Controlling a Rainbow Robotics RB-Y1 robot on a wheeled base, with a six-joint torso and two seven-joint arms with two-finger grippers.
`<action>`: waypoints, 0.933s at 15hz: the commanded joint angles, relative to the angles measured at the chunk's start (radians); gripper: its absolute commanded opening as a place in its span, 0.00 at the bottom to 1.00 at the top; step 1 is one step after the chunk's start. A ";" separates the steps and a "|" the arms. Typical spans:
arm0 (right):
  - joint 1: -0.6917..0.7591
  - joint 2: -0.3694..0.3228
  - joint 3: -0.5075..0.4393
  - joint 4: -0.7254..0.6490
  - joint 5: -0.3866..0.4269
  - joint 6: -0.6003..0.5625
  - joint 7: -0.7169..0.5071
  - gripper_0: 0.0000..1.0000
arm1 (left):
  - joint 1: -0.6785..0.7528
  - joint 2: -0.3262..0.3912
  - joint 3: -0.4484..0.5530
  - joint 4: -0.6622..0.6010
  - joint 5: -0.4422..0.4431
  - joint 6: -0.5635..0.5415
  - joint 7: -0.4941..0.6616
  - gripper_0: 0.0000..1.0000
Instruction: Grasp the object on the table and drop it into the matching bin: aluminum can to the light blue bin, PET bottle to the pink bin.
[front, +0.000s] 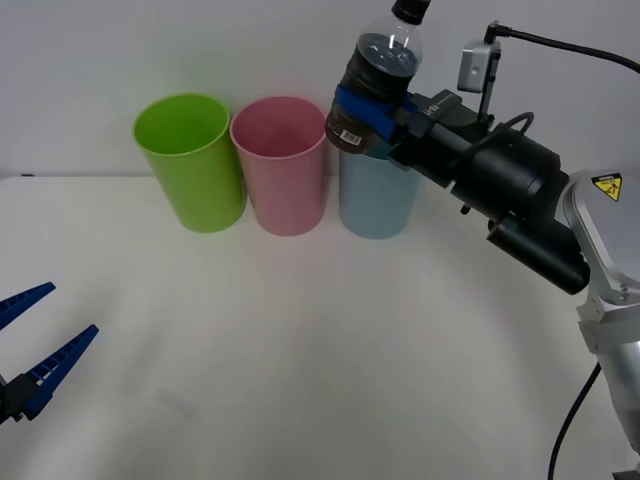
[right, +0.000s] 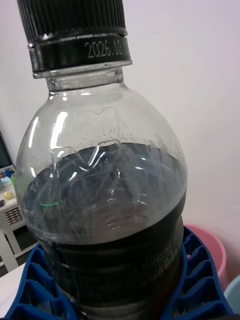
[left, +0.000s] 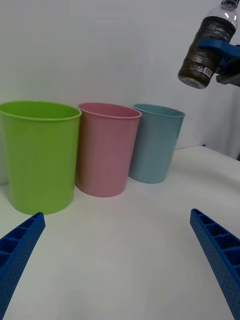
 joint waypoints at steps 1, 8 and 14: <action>-0.085 0.067 -0.007 0.118 0.082 0.017 0.004 0.00 | 0.000 0.000 0.000 0.000 0.000 0.000 0.000 1.00; -0.292 0.184 -0.008 0.392 0.169 0.156 0.022 0.00 | 0.000 0.000 0.000 0.000 0.000 0.000 0.000 1.00; -0.405 0.268 -0.007 0.576 0.226 0.289 0.048 0.00 | 0.000 0.000 0.000 0.000 0.000 0.000 0.000 1.00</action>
